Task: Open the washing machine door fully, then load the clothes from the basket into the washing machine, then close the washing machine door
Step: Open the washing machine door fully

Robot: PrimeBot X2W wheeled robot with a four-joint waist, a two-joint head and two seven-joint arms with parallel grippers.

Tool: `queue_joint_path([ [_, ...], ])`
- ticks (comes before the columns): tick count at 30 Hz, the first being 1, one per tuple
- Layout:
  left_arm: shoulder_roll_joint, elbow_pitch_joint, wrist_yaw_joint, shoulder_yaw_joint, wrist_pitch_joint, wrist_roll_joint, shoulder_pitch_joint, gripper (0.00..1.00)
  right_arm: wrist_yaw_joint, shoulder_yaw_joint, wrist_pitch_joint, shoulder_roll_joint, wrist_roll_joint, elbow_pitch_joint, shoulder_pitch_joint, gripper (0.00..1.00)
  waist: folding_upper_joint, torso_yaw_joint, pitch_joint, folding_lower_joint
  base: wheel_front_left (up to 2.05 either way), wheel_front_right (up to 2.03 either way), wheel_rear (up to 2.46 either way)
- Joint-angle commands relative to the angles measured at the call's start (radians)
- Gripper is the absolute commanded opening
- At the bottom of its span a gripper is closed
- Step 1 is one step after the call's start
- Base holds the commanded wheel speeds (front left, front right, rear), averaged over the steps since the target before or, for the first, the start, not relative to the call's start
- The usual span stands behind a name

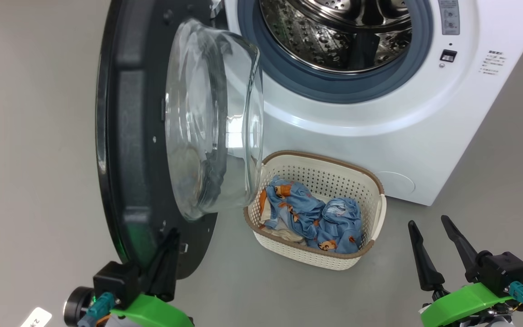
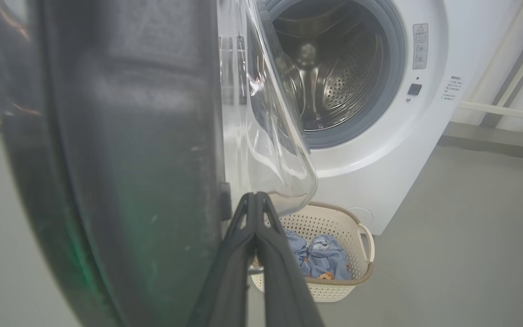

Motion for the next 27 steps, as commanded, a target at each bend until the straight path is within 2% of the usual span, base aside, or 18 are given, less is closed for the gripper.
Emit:
queue_joint_path([
  [1,0.034,-0.006,0.02,0.056,-0.012,-0.006,-0.013,0.0,0.002,0.025,-0.012,-0.013,0.006,-0.023,-0.01,1.0,0.0,0.009,0.0,0.0,0.0,0.0,0.0],
  [11,0.056,0.064,0.015,0.113,-0.044,-0.037,-0.045,0.0,0.002,0.036,-0.012,-0.023,0.006,-0.025,-0.02,1.0,0.0,0.025,0.017,0.0,0.0,0.0,0.0],
  [27,0.094,0.235,0.008,0.264,-0.105,-0.106,-0.146,0.0,0.002,0.062,-0.012,-0.059,0.011,-0.019,-0.041,1.0,0.0,-0.007,0.06,0.0,0.0,0.0,0.0],
])
